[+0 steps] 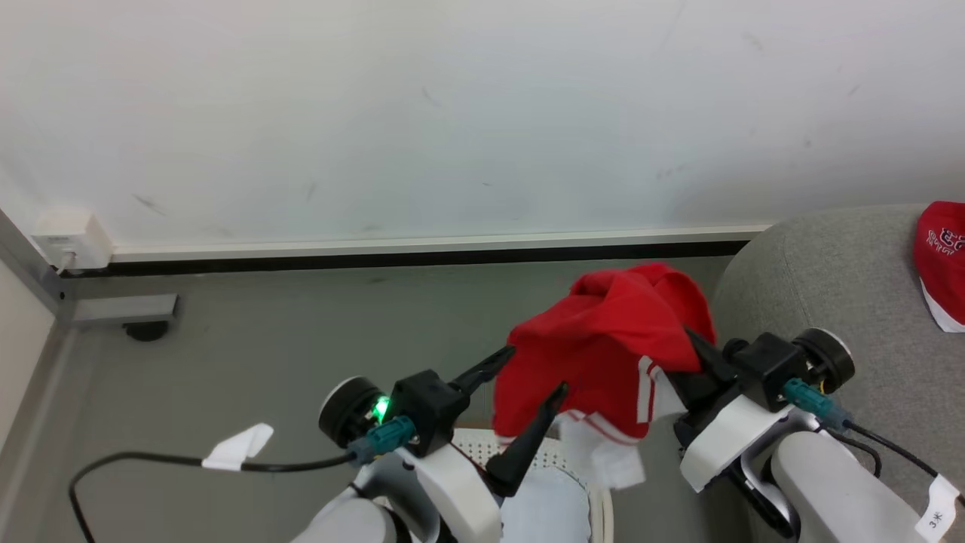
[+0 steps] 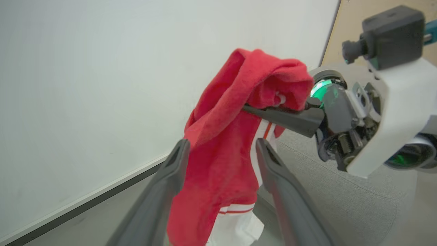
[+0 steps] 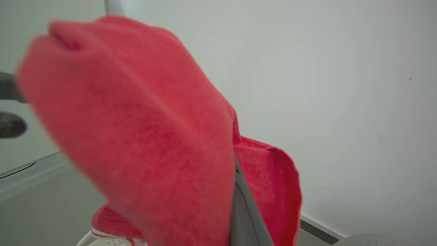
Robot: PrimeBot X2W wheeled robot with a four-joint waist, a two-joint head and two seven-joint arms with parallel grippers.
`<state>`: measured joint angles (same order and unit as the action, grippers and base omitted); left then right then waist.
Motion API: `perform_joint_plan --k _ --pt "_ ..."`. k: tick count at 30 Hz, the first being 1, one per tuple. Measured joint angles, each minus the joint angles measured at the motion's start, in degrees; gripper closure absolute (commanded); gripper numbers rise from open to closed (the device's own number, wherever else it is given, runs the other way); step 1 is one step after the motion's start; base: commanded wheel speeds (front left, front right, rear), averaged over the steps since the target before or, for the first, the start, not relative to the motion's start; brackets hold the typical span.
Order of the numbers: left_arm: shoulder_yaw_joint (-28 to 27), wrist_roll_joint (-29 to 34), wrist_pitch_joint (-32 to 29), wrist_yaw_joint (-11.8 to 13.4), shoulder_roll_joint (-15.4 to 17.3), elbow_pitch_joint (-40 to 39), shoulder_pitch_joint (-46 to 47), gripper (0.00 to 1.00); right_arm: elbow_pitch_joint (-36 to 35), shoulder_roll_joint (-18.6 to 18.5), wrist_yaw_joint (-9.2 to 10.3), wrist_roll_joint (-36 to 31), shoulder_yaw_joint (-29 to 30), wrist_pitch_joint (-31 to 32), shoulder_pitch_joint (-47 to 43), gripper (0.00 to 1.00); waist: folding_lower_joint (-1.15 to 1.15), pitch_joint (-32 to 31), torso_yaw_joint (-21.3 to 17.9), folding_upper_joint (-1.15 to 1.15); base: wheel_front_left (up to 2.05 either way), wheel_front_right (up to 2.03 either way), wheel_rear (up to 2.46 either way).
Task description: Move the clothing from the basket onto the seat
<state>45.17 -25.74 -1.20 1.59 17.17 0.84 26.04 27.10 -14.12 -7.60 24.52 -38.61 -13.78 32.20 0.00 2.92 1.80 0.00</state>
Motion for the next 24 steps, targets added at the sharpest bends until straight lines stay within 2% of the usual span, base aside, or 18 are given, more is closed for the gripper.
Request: perform_joint_plan --k 10,24 --pt "1.2 0.7 6.7 0.9 -2.0 5.8 -2.8 0.0 -3.6 -2.5 0.01 -0.6 6.9 -0.9 0.0 1.0 0.0 1.7 -4.6 0.0 0.0 0.0 0.0" --pt "3.4 3.1 9.9 -0.6 -4.1 9.2 0.8 0.0 -13.5 -4.8 0.02 -1.8 15.4 0.1 -4.8 1.0 0.0 6.1 -17.3 0.0 0.0 0.0 0.0"
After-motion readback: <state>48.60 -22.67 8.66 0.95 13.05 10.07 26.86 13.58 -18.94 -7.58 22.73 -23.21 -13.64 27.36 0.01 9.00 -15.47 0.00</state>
